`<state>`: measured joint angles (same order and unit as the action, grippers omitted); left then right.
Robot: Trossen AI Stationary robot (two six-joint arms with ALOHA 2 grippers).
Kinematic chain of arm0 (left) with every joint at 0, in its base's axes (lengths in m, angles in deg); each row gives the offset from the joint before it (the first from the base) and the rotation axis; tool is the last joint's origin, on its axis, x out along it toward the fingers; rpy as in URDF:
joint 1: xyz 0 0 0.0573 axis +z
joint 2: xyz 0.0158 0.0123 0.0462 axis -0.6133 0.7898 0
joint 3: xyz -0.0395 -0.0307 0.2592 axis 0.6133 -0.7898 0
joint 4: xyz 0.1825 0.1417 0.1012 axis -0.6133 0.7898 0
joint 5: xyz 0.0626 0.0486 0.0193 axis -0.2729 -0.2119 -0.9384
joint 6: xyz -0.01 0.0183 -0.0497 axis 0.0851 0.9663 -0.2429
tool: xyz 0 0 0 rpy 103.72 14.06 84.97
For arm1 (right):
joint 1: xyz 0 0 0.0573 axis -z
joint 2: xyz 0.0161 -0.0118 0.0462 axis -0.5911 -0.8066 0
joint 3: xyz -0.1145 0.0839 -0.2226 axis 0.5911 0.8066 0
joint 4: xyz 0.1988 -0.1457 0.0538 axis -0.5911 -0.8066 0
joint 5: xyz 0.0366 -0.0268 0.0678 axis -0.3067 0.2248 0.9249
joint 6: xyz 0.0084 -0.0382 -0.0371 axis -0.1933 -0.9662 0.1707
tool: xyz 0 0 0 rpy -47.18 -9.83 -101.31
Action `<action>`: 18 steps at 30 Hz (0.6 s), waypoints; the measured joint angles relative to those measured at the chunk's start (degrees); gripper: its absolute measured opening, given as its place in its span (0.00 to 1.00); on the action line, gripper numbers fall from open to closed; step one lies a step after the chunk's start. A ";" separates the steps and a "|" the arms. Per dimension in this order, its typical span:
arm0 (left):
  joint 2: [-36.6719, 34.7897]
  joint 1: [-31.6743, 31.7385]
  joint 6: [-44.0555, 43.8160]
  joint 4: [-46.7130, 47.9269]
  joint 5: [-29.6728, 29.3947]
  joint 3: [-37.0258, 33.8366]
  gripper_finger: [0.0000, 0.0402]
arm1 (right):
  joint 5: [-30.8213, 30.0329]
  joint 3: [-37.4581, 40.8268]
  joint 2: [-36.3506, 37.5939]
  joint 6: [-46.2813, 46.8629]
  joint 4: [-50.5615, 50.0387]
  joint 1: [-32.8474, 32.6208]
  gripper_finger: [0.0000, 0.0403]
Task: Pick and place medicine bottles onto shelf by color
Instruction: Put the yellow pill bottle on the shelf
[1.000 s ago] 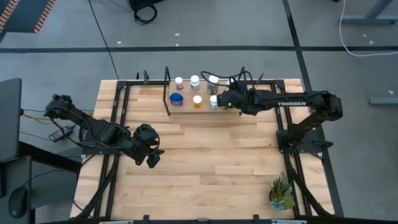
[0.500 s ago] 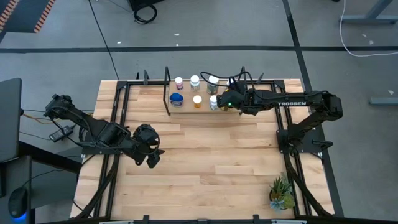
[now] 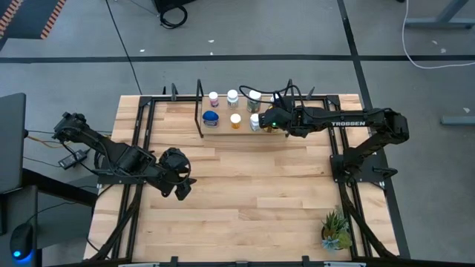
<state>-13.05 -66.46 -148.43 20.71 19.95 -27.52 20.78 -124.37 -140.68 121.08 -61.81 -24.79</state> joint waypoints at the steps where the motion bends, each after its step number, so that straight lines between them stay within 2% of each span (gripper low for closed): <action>1: 0.01 0.00 -0.01 0.00 0.00 0.00 0.58 | 0.00 0.00 0.00 0.01 0.00 0.00 0.61; 18: 0.01 0.00 0.00 0.00 -0.01 0.00 0.58 | 1.38 0.00 0.00 -0.42 0.00 0.00 0.61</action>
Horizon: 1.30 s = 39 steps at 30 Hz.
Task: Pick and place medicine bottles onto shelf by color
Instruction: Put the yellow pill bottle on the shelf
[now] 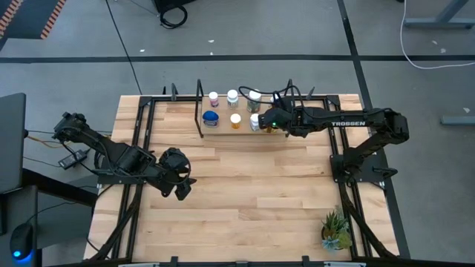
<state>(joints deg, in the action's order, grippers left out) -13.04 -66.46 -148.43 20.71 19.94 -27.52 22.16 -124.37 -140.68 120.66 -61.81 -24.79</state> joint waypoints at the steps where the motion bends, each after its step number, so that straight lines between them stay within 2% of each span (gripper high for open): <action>1: 0.00 -0.01 0.00 0.00 0.01 0.00 0.58 | 0.37 0.00 0.00 -0.02 0.00 0.00 0.61; 22: -0.02 0.00 -0.04 -0.09 0.00 -0.02 0.58 | 6.64 0.04 2.89 -1.77 -1.01 -0.10 0.61; 31: -0.02 0.00 0.04 -0.09 0.00 -0.02 0.58 | 6.71 0.04 2.89 -2.65 -1.02 -0.09 0.61; 39: -0.02 0.00 0.09 -0.07 0.01 -0.02 0.58 | 3.58 0.04 2.89 -5.16 -1.56 1.61 0.61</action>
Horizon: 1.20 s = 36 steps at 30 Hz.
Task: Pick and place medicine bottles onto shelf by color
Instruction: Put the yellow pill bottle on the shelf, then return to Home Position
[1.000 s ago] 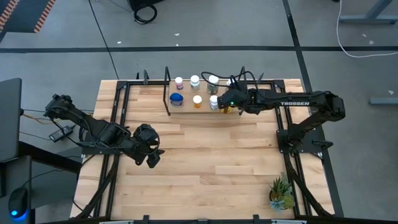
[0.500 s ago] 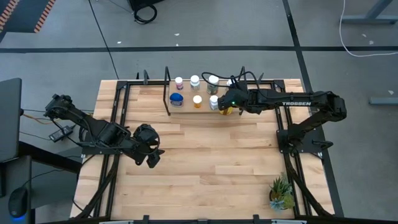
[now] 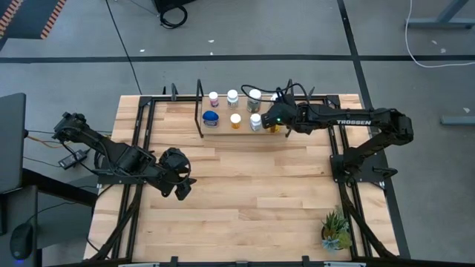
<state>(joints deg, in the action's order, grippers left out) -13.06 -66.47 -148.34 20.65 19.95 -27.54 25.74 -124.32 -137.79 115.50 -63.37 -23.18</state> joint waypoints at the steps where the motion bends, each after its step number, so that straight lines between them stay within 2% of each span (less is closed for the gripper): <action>1: 0.00 0.00 0.00 0.00 -0.02 0.00 0.58 | -0.05 0.00 0.00 0.02 0.01 0.36 0.61; 16: 0.00 0.00 -0.04 0.00 0.00 0.00 0.58 | -0.11 0.00 0.07 -0.97 0.18 2.67 0.61; 29: 0.00 0.01 -0.11 0.00 0.00 0.00 0.58 | -0.54 0.00 0.07 -0.80 0.53 2.96 0.74; 36: 0.00 0.01 -0.13 0.00 0.00 0.00 0.58 | 2.40 0.00 0.07 0.98 0.53 2.91 0.75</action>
<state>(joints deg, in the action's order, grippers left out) -13.06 -66.46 -148.47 20.65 19.95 -27.54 28.15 -124.32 -137.73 116.48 -62.83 -20.27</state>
